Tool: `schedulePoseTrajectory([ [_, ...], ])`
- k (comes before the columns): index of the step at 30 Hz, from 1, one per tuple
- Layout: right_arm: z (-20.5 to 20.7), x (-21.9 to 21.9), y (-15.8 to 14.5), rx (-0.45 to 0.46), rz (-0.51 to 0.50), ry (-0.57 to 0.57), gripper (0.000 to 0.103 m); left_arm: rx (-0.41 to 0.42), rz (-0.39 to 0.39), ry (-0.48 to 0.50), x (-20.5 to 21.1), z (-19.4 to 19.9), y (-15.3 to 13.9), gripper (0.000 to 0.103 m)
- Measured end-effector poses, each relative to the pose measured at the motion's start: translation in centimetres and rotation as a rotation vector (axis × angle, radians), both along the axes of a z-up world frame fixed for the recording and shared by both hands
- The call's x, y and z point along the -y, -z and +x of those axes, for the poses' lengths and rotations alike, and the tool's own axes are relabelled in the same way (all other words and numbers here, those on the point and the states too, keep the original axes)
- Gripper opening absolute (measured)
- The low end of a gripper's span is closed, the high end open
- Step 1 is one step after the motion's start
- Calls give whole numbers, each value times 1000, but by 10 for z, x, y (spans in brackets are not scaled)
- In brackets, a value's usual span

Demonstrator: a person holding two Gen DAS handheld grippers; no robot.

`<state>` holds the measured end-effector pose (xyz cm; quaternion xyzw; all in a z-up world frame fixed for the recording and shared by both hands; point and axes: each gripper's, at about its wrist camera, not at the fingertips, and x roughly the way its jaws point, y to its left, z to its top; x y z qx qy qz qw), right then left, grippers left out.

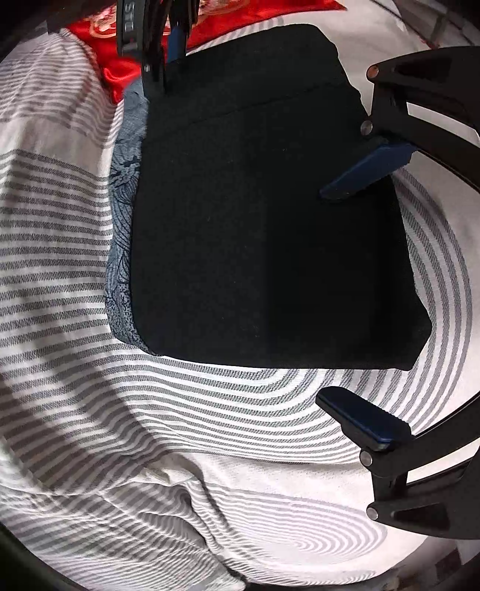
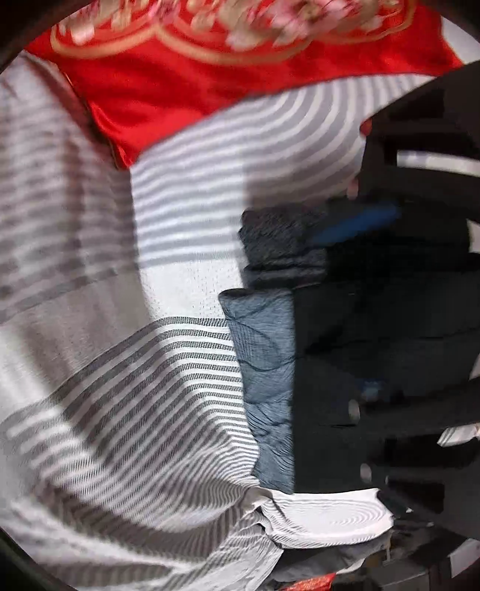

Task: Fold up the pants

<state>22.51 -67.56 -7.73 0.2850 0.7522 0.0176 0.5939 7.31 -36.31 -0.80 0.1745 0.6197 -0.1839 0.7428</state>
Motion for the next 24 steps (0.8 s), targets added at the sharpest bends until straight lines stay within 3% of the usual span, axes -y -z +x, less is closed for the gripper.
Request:
schedulePoseTrajectory([
  [2,6,0,2,-4,29,8,35,1,-5,-6,0,1,-3,102],
  [4,14,0,-6,30,54,5,27,13,-12,-6,3,2,-8,102],
  [7,27,-6,-7,42,31,-62,27,19,-24,-2,8,3,-12,102],
  [9,26,-5,9,-27,5,-77,34,17,-14,0,13,5,-11,102],
  [10,23,-2,11,-46,0,-64,43,13,-15,-4,13,8,-12,102],
  [13,19,8,-7,-1,-60,-53,66,37,-65,-21,12,23,-28,102],
  [15,23,12,-21,51,-70,-61,66,73,-71,-20,16,40,-35,102],
  [19,43,7,-27,84,-183,-124,66,120,-36,-83,25,88,-29,102],
  [22,40,2,-23,71,-203,-138,66,88,31,-116,32,110,-7,102],
  [24,22,-6,-9,10,-235,-202,66,67,57,-90,35,106,11,102],
])
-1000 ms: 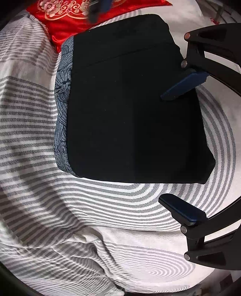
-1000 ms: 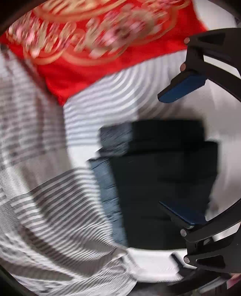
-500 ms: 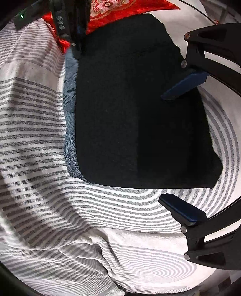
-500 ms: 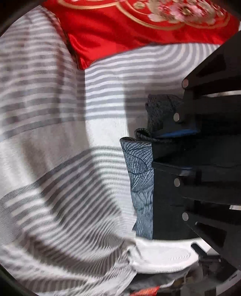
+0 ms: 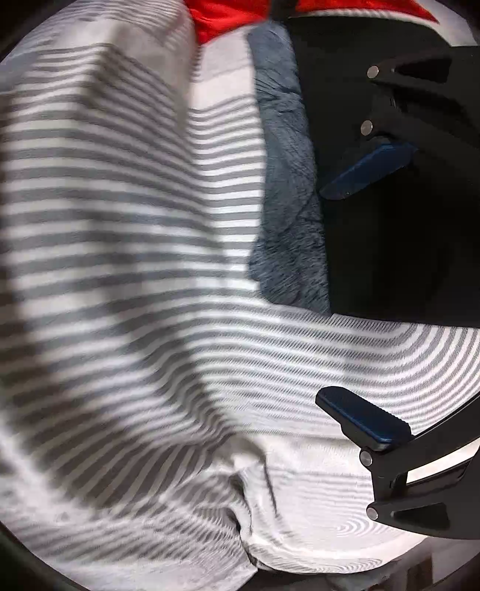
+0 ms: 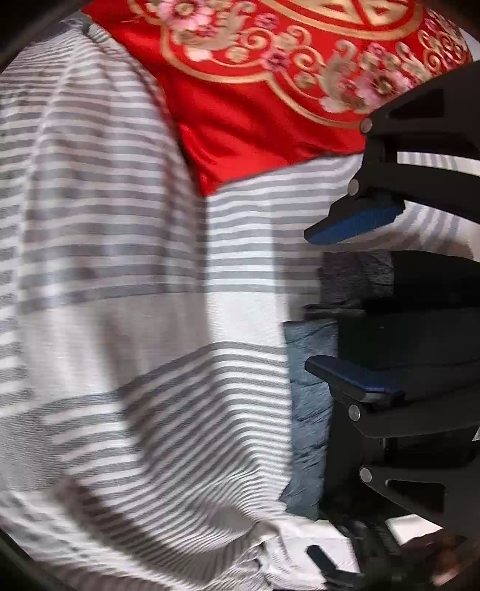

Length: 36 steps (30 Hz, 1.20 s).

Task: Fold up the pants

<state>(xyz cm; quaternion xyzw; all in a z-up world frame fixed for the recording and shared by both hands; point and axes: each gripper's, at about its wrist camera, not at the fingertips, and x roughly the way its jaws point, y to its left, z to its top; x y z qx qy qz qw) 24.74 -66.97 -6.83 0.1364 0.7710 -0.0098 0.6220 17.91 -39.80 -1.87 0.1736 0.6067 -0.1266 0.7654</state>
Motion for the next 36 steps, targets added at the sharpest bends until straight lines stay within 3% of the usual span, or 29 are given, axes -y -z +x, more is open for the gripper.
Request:
schedulePoseTrajectory([
  [2,-19,-7,17,-51,17,-34,67,37,8,37,-1,-13,4,102],
  [4,-26,2,11,-9,31,14,72,43,-4,49,-3,-18,-2,102],
  [6,-27,10,6,-25,34,38,75,19,-24,62,-6,-25,-10,102],
  [11,-40,18,-36,14,44,73,82,-30,-53,108,-9,-55,-30,102],
  [15,-62,2,-53,-9,66,61,82,-78,-67,98,-12,-79,-28,102],
  [18,-78,-14,-39,-57,60,25,83,-110,-49,89,-11,-86,-10,102],
  [20,-93,-19,-26,-89,84,26,89,-101,-45,95,-11,-88,-3,102],
  [22,-101,-18,-13,-108,116,72,102,-86,-47,105,-11,-91,-2,102],
  [26,-114,-3,7,-167,219,212,103,-85,-59,113,-13,-89,6,102],
  [31,-103,-14,-5,-127,144,90,103,-109,-76,104,-17,-84,11,102],
  [36,-99,-9,-18,-126,121,101,103,-119,-71,98,-19,-79,11,102],
])
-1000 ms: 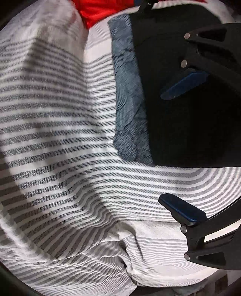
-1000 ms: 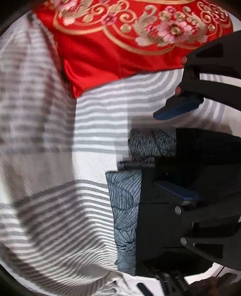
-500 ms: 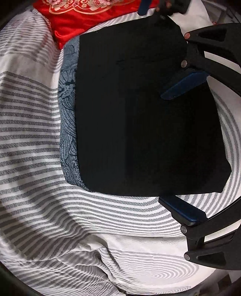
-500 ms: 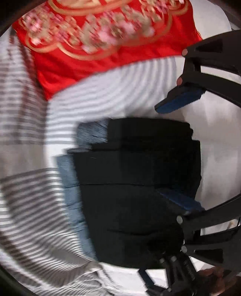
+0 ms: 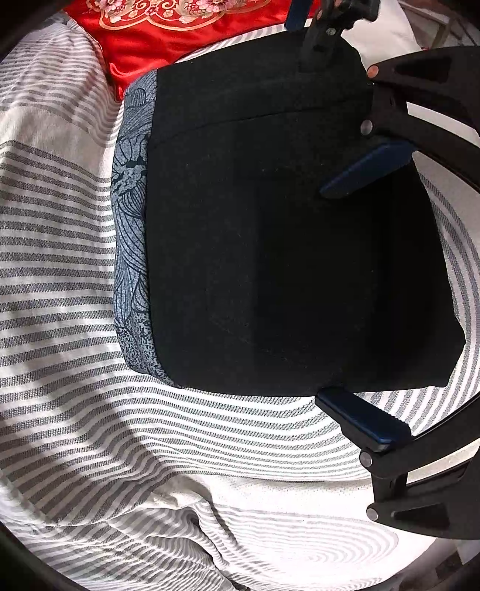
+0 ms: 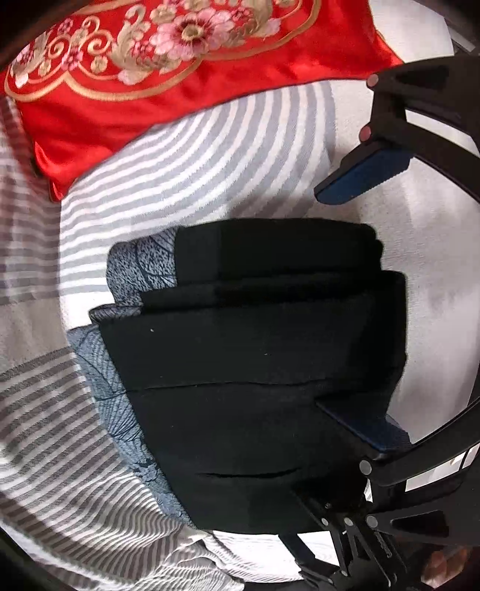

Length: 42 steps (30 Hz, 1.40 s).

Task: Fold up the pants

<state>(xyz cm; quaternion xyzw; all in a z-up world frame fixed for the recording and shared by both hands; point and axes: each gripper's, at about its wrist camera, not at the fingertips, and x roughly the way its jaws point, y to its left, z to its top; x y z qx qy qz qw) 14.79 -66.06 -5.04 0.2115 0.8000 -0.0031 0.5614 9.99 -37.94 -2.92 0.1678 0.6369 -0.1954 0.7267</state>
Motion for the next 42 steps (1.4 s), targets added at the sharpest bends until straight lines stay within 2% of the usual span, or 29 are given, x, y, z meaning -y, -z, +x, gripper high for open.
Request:
schedulePoseTrajectory([
  [6,0,1,-33,60,-68,-37,103,20,12,-2,-2,-3,-16,102],
  [15,-24,-20,-83,77,-64,-78,103,15,26,46,-18,-35,-57,102],
  [20,-31,-30,-99,93,-78,-91,103,6,36,70,-29,-55,-81,102],
  [30,-33,-26,-129,95,-112,-90,103,-10,70,55,-47,-75,-112,102],
  [42,-36,-31,-154,94,-110,-111,103,-28,82,66,-55,-85,-125,102],
])
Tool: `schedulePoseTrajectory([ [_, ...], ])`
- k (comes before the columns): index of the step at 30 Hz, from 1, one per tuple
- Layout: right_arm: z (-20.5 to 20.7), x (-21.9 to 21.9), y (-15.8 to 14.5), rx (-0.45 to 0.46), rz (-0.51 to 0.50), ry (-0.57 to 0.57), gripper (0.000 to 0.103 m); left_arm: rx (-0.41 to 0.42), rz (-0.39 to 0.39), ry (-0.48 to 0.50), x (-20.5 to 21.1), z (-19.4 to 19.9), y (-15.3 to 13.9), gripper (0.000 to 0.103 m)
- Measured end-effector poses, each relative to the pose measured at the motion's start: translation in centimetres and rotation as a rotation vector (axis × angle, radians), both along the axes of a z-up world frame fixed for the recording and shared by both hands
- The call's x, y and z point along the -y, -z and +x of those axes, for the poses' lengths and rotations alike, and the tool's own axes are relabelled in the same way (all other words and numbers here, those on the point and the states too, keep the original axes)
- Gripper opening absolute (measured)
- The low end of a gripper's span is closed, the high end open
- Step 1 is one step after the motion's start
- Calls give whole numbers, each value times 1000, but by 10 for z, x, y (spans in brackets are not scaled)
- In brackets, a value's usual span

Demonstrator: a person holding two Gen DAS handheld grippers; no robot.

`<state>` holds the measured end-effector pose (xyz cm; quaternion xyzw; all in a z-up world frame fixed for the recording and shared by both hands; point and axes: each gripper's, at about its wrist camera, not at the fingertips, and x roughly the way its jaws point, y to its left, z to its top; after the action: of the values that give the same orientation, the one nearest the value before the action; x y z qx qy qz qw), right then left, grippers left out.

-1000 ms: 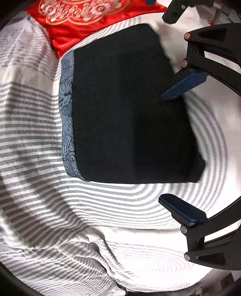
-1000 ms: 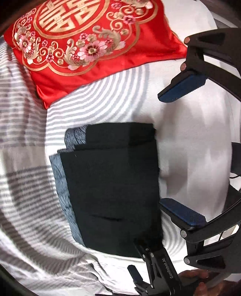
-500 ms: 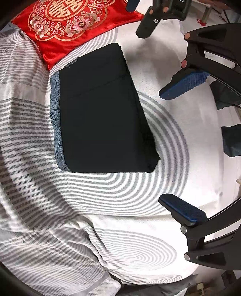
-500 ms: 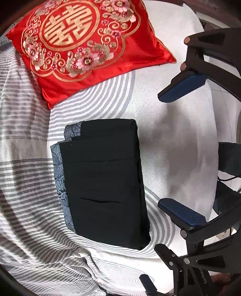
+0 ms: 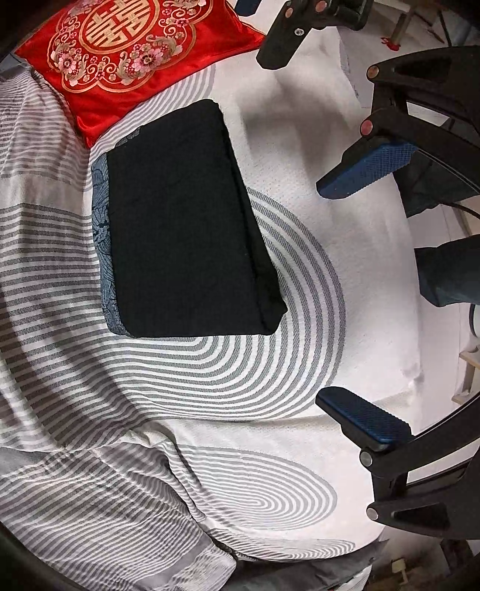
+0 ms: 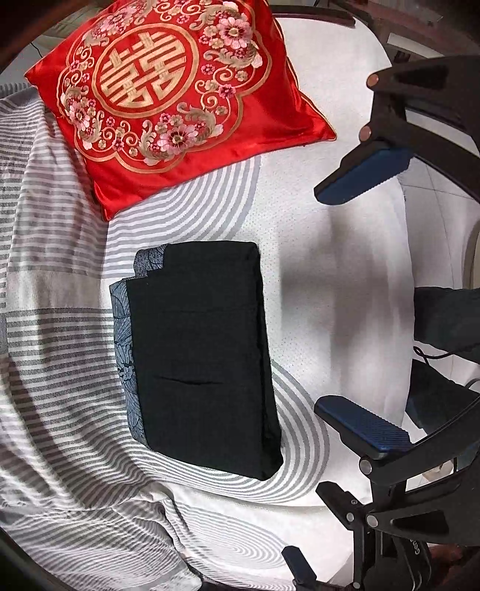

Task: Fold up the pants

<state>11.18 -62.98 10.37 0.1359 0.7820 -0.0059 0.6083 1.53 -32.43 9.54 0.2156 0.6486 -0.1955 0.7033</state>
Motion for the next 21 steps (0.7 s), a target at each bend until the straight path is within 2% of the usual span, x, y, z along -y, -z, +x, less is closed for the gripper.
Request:
schedulePoseTrajectory([
  [21,5,-4,-5,3,4,-8,103,2,-13,-10,3,2,-9,102],
])
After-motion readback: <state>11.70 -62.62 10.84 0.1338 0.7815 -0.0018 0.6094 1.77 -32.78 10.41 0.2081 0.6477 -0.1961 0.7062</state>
